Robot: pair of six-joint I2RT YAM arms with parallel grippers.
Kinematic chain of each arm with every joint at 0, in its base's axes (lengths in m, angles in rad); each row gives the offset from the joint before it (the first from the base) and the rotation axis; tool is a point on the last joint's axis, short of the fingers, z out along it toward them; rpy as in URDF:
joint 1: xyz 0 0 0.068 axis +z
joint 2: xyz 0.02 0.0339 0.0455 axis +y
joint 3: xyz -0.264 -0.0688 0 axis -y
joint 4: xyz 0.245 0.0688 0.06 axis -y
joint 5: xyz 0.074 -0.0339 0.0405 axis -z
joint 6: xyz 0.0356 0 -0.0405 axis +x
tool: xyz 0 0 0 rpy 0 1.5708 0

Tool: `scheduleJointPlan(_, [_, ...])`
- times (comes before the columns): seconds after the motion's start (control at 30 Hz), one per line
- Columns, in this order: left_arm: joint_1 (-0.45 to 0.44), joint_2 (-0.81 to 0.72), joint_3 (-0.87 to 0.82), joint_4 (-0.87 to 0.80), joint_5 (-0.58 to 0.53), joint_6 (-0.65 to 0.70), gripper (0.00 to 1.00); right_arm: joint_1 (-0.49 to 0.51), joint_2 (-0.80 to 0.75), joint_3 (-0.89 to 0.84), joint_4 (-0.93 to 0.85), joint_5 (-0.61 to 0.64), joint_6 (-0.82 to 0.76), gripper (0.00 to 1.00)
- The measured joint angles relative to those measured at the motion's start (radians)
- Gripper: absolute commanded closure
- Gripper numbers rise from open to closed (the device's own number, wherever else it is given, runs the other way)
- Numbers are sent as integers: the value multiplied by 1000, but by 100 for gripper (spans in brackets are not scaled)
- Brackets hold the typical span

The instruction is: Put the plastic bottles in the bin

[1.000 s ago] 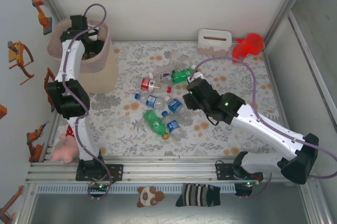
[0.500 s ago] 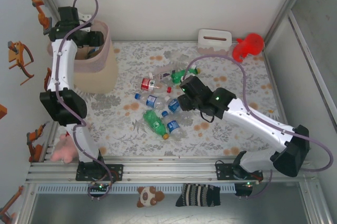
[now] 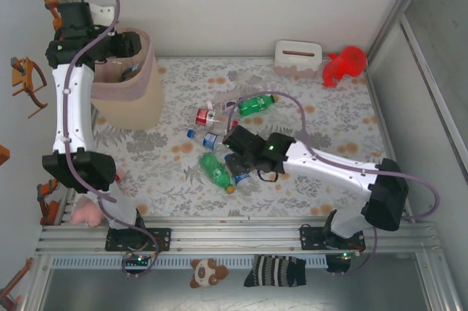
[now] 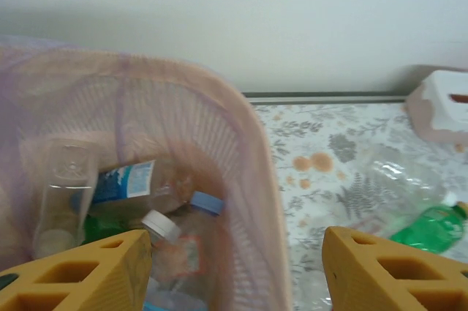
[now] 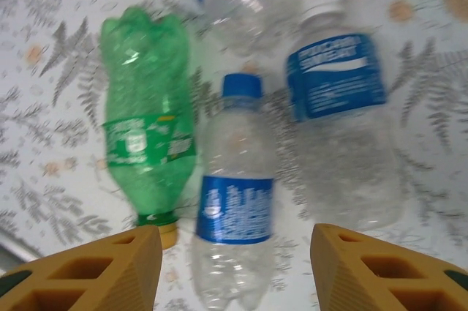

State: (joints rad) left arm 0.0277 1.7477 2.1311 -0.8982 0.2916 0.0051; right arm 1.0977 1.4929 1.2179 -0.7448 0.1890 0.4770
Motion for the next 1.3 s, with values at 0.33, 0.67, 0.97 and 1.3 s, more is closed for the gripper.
scheduleJointPlan(0.33, [-16, -244, -309, 134, 111, -108, 35, 120, 139, 1, 29, -18, 78, 46])
scheduleJointPlan(0.67, [-49, -407, -486, 267, 130, -164, 33, 138, 255, 0, 54, -13, 107, 46])
scheduleJointPlan(0.97, [-92, -431, -506, 344, 127, -177, 33, 138, 308, -16, 70, 3, 114, 51])
scheduleJointPlan(1.3, [-113, -432, -507, 367, 124, -184, 33, 138, 350, -28, 85, 10, 118, 63])
